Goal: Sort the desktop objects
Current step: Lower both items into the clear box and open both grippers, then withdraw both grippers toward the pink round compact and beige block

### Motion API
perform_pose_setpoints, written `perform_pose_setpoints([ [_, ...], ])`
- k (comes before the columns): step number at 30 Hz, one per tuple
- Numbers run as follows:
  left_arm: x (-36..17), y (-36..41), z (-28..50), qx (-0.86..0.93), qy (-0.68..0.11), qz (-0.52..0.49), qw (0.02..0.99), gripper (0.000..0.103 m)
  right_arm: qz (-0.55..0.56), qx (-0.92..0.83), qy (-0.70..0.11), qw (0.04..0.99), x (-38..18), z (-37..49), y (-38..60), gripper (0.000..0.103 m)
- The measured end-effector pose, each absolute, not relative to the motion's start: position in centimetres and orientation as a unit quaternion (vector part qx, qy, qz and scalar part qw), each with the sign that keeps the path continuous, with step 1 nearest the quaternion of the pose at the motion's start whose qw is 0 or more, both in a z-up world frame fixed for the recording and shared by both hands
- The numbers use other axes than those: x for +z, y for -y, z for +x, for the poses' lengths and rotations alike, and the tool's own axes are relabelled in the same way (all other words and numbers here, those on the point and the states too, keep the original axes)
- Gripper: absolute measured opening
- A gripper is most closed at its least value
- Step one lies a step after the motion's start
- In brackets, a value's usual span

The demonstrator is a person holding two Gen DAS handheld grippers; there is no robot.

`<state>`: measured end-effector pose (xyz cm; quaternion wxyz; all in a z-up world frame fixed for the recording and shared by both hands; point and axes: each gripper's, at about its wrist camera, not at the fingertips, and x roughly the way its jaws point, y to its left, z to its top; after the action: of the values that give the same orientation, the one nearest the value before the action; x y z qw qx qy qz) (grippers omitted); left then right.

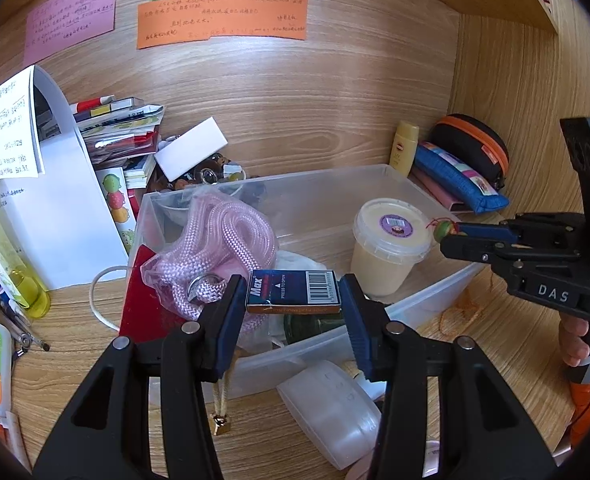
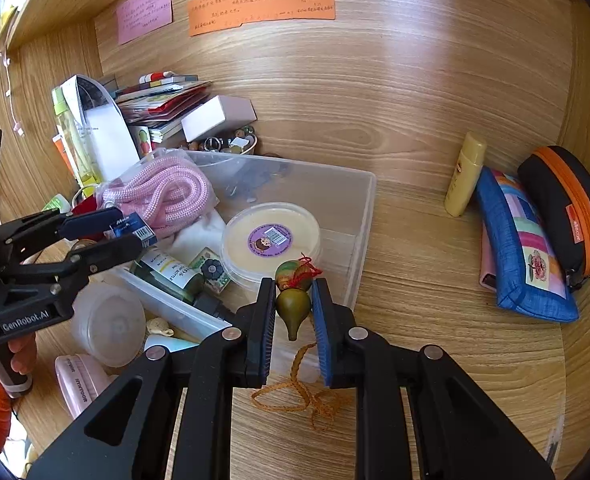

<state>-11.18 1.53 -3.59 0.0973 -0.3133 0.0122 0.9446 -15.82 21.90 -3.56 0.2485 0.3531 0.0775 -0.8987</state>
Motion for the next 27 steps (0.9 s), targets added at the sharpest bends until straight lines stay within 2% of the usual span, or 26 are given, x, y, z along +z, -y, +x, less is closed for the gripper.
perform_pose_setpoints([
  [7,-3.5,-1.4,-11.1,0.945,-0.012,-0.312,0.098,0.049,0.352,-0.899,-0.082,0.248,-3.5,-15.8,-21.9,0.018],
  [9,-3.5,-1.4,-11.1,0.945,-0.014,-0.31,0.099,0.052,0.351,-0.899,-0.08,0.25,-3.5,-15.8,-22.0,0.025],
  [17,-3.4,-1.7,-10.9,0.947,-0.019,-0.305,0.103,0.055,0.332,-0.905,-0.08,0.253,-2.9,-15.1,-21.8,0.037],
  [21,-3.1,-1.6,-10.5,0.95,-0.02,-0.295,0.1,0.062,0.321,-0.912,-0.07,0.245,-2.5,-15.0,-22.2,0.053],
  [25,-2.4,-1.2,-10.1,0.954,-0.016,-0.284,0.092,0.066,0.316,-0.914,-0.059,0.248,-2.2,-15.0,-22.5,0.057],
  [27,-2.1,-0.9,-9.8,0.957,-0.017,-0.279,0.084,0.069,0.316,-0.914,-0.055,0.248,-2.2,-15.0,-22.6,0.062],
])
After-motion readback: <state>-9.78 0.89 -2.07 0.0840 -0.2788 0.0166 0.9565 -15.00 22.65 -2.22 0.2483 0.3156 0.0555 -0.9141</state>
